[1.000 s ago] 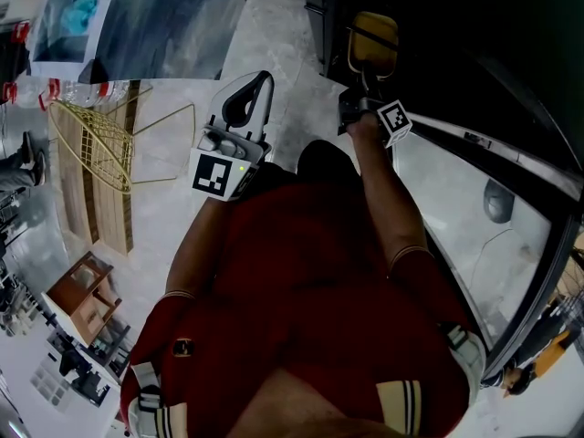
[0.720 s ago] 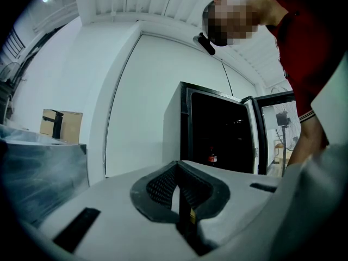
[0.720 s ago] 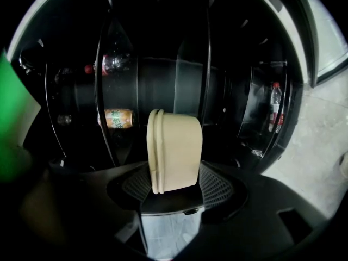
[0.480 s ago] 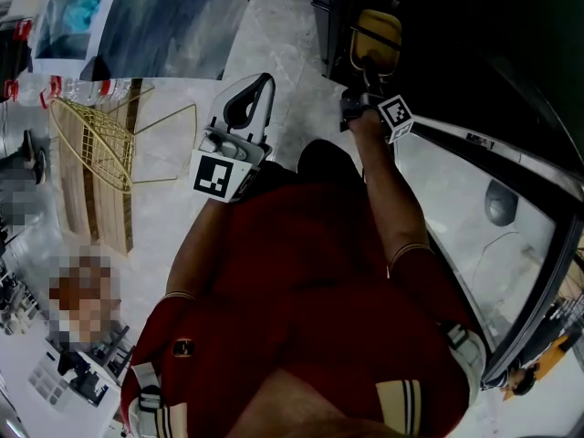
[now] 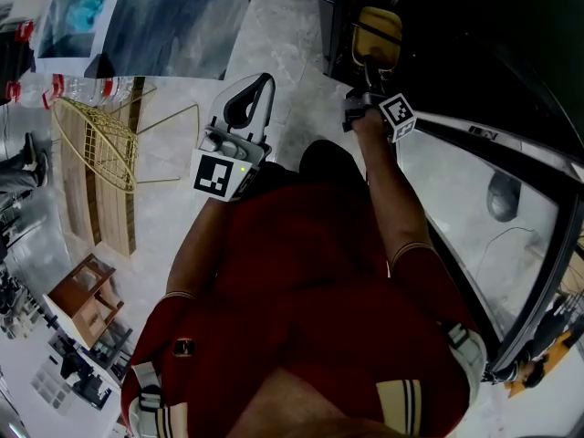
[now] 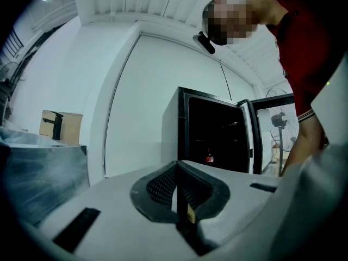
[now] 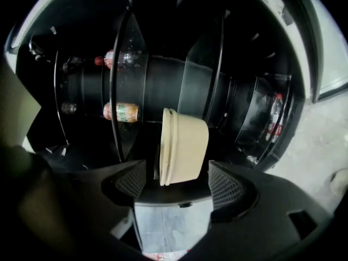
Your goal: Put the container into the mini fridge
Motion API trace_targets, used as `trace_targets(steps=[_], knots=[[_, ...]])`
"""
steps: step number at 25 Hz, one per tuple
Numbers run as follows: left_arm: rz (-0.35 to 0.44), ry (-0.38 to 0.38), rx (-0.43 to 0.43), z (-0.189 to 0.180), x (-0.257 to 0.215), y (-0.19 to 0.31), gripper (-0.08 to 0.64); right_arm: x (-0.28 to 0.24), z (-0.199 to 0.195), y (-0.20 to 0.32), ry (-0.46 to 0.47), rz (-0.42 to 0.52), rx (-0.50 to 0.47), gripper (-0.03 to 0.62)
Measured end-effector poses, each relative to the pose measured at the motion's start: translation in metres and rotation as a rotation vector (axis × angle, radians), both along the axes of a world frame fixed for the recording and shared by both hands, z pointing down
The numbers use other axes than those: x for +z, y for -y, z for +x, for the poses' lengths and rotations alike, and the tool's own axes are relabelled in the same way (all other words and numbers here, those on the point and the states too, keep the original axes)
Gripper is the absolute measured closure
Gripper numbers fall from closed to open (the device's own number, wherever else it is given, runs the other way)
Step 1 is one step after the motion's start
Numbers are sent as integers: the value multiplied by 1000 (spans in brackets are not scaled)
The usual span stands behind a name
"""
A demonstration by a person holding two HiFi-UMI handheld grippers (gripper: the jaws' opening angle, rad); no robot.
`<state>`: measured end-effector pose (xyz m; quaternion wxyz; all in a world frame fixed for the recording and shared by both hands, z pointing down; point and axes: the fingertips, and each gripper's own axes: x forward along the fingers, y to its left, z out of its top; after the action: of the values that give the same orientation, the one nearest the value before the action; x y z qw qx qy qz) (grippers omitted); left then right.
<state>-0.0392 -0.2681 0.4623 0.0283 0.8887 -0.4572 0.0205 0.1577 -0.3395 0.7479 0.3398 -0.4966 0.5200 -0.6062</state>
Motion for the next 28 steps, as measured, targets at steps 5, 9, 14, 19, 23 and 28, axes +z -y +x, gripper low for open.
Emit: trace_targets(steps=[5,9,14,19,23,28], knots=[[2,-24,22,-1,-16,-12,554,-14,6,-25,-37,-12,8,262],[-2,-39,42,-1,-26,-23,554,-35,5,-43,-79,9,-11,262],[8,-55,80,1,-39,-39,554,-79,-2,-62,-145,94,-66,262],[-4,-60,101,-1,-52,-51,554,-130,-15,-77,-198,183,-107,288],[9,-72,118,-4,-71,-61,554,-182,-22,-91,-258,276,-142,375],[19,-86,147,-10,-86,-73,554,-242,-38,-108,-301,379,-156,436]])
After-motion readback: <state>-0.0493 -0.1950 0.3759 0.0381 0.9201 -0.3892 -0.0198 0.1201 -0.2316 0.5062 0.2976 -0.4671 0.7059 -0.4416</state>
